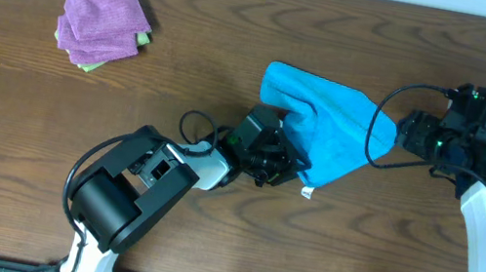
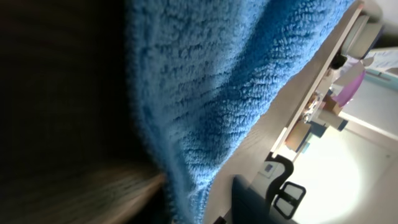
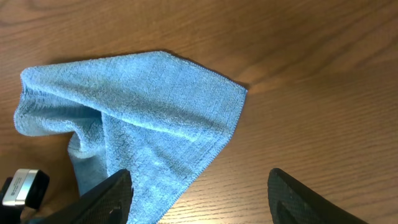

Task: Fold the cloth
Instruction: 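Reach the left gripper to the blue cloth's left corner and grasp, then lift the blue cloth with both grippers and stretch it apart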

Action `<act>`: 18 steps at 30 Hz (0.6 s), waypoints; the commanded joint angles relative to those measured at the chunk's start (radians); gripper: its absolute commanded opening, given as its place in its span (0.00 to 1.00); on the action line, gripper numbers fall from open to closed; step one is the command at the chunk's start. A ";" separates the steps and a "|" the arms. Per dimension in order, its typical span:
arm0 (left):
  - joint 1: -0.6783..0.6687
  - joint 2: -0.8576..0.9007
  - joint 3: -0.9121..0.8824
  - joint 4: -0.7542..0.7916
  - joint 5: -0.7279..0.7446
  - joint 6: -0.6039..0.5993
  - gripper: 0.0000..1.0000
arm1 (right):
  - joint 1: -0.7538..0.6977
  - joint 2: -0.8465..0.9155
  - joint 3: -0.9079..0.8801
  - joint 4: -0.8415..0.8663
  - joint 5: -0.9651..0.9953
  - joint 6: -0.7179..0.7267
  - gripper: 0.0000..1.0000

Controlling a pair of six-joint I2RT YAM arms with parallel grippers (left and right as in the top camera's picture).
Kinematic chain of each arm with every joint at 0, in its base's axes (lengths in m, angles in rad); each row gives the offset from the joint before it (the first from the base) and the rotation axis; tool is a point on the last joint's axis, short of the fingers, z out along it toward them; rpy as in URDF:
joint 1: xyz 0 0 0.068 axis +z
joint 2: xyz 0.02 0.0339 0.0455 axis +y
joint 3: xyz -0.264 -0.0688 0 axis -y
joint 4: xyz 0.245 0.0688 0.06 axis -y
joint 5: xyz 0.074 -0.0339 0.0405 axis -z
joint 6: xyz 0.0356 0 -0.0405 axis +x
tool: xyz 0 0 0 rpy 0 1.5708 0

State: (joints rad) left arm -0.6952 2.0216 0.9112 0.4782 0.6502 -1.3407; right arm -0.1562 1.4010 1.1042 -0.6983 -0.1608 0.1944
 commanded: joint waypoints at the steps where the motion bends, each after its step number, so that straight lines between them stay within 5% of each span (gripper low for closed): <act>1: 0.003 0.019 -0.005 0.000 0.006 0.108 0.06 | -0.007 0.008 0.008 -0.006 -0.005 0.011 0.70; 8: 0.101 0.018 -0.005 0.022 0.227 0.281 0.06 | -0.007 0.011 -0.010 -0.027 -0.009 0.010 0.73; 18: 0.349 -0.007 -0.005 0.027 0.494 0.318 0.06 | -0.007 0.152 -0.154 0.193 -0.138 0.014 0.74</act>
State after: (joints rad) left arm -0.3809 2.0235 0.9112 0.5030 1.0470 -1.0584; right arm -0.1562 1.5101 0.9722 -0.5282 -0.2379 0.1947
